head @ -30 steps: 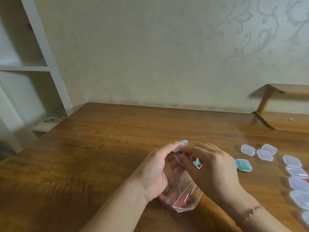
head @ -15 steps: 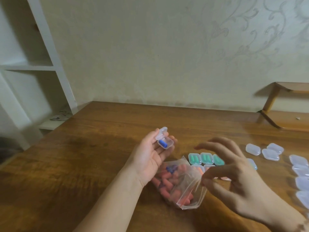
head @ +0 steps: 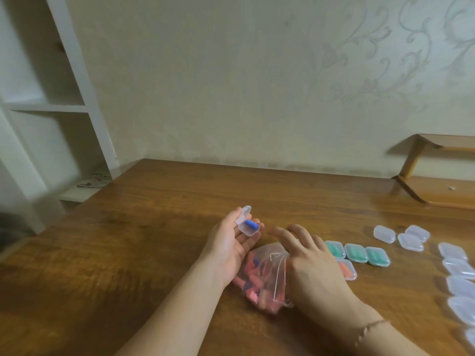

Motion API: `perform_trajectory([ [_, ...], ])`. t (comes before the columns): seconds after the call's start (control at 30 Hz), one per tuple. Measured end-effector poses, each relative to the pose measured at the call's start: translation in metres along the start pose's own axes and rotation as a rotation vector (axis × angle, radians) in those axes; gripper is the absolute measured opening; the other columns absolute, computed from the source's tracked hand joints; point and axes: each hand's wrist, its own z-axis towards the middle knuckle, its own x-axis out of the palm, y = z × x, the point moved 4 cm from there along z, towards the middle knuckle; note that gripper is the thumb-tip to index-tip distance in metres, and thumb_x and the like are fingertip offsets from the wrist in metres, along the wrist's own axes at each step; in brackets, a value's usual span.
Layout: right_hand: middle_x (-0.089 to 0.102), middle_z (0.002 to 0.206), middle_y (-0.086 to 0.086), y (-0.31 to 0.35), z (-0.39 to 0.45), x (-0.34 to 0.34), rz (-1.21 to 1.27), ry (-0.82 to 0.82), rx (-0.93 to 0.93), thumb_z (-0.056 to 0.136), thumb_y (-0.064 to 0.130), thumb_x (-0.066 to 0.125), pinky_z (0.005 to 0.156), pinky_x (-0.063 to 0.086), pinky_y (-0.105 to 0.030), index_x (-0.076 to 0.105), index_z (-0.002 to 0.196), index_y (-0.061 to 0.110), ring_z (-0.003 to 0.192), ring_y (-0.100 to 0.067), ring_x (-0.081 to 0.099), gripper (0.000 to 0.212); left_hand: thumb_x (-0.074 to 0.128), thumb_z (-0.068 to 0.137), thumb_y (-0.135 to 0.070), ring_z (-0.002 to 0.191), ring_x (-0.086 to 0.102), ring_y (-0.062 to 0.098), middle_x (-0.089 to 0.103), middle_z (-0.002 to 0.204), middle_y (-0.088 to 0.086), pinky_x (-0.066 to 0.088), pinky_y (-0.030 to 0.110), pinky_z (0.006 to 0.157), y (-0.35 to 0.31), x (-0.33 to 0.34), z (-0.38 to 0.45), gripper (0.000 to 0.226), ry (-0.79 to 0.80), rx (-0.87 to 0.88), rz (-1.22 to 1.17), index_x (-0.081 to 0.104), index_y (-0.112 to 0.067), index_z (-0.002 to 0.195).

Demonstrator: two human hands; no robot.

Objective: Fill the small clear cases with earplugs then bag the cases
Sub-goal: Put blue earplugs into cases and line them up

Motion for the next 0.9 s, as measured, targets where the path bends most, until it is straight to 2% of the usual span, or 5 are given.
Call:
perform_trajectory([
  [0.1, 0.016, 0.157, 0.013, 0.002, 0.003, 0.001, 0.056, 0.024, 0.036, 0.086, 0.022, 0.053, 0.108, 0.030, -0.037, 0.065, 0.125, 0.021, 0.141, -0.023, 0.018, 0.040, 0.057, 0.099, -0.029, 0.104, 0.071, 0.030, 0.069, 0.115, 0.022, 0.059, 0.035, 0.085, 0.001, 0.000, -0.001, 0.032, 0.003, -0.026, -0.003, 0.062, -0.003, 0.117],
  [0.17, 0.009, 0.158, 0.017, 0.002, 0.005, -0.002, 0.091, 0.046, 0.062, 0.087, 0.019, 0.049, 0.111, 0.026, -0.031, 0.056, 0.135, 0.021, 0.142, -0.017, 0.012, 0.048, 0.057, 0.099, -0.030, 0.103, 0.071, 0.030, 0.069, 0.114, 0.022, 0.059, 0.035, 0.085, 0.002, 0.001, 0.000, 0.033, 0.006, -0.036, 0.000, 0.062, -0.003, 0.117],
  [0.5, 0.010, 0.161, 0.010, 0.008, 0.019, -0.011, 0.010, 0.123, 0.101, 0.089, 0.021, 0.057, 0.105, 0.031, -0.035, 0.065, 0.120, 0.021, 0.141, -0.023, 0.015, 0.032, 0.056, 0.099, -0.034, 0.095, 0.072, 0.029, 0.071, 0.110, 0.021, 0.061, 0.034, 0.076, 0.003, 0.000, 0.000, 0.036, -0.021, -0.082, -0.066, 0.066, -0.003, 0.114],
  [0.73, 0.009, 0.159, 0.011, 0.004, 0.018, -0.007, 0.043, 0.125, 0.189, 0.088, 0.023, 0.062, 0.108, 0.031, -0.037, 0.051, 0.138, 0.026, 0.140, -0.024, 0.015, 0.052, 0.052, 0.100, -0.034, 0.102, 0.072, 0.031, 0.072, 0.110, 0.024, 0.058, 0.037, 0.088, 0.002, -0.001, 0.004, 0.038, 0.006, -0.078, -0.122, 0.065, 0.000, 0.113],
  [0.9, 0.041, 0.148, 0.011, 0.007, 0.014, 0.006, 0.135, 0.017, 0.242, 0.066, 0.033, 0.081, 0.089, 0.045, -0.036, 0.076, 0.091, 0.026, 0.127, -0.024, 0.035, 0.026, 0.052, 0.100, -0.034, 0.101, 0.072, 0.031, 0.071, 0.111, 0.025, 0.058, 0.039, 0.089, 0.003, -0.002, 0.007, 0.040, 0.005, -0.079, -0.125, 0.065, 0.001, 0.113],
])
